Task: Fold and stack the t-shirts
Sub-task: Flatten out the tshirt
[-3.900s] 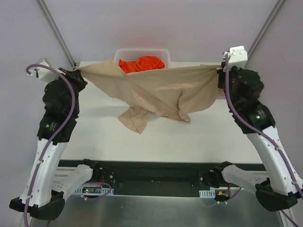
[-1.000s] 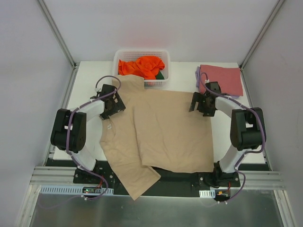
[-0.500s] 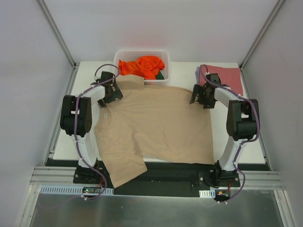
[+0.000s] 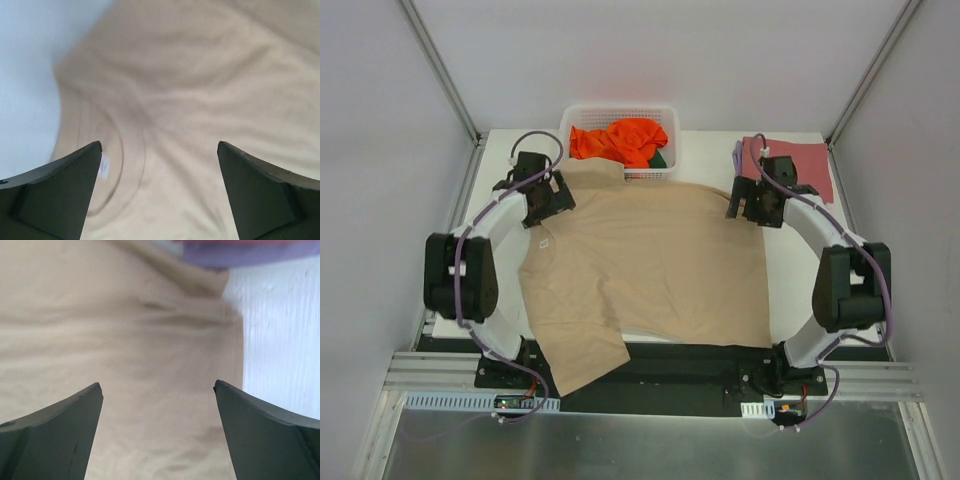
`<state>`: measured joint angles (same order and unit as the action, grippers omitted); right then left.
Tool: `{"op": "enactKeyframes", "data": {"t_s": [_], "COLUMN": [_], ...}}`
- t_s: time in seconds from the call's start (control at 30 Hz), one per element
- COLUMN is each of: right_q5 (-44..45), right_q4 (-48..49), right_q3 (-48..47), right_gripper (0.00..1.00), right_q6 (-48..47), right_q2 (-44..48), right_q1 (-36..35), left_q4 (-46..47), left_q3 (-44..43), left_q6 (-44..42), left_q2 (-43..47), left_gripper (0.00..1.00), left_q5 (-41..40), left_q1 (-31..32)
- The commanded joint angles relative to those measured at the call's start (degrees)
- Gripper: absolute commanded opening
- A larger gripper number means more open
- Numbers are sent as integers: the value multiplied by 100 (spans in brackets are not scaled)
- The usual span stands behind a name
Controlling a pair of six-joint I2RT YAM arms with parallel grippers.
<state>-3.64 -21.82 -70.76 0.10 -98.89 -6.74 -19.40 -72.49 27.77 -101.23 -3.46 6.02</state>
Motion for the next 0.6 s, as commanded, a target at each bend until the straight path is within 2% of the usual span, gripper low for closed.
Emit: {"op": "enactKeyframes", "data": {"t_s": [0.0, 0.17, 0.27, 0.43, 0.57], "right_q5": [92, -374, -130, -225, -357], "right_q4": [-244, -235, -190, -112, 55], "right_q3": [869, 1661, 1776, 1566, 1355], "right_gripper": [96, 96, 96, 96, 96], "right_q6": [411, 728, 755, 650, 588], "right_q2": [1160, 1302, 1136, 565, 178], "right_q1": [-397, -776, -741, -469, -214], "left_q4": [-187, -187, -178, -187, -205], "left_q3": [1287, 2001, 2212, 2012, 1651], "left_q6": [509, 704, 800, 704, 599], "left_q2": [1429, 1809, 1590, 949, 377], "left_gripper": [99, 99, 99, 99, 99], "left_q5": [382, 496, 383, -145, -259], "left_q1": [390, 953, 980, 919, 708]}}
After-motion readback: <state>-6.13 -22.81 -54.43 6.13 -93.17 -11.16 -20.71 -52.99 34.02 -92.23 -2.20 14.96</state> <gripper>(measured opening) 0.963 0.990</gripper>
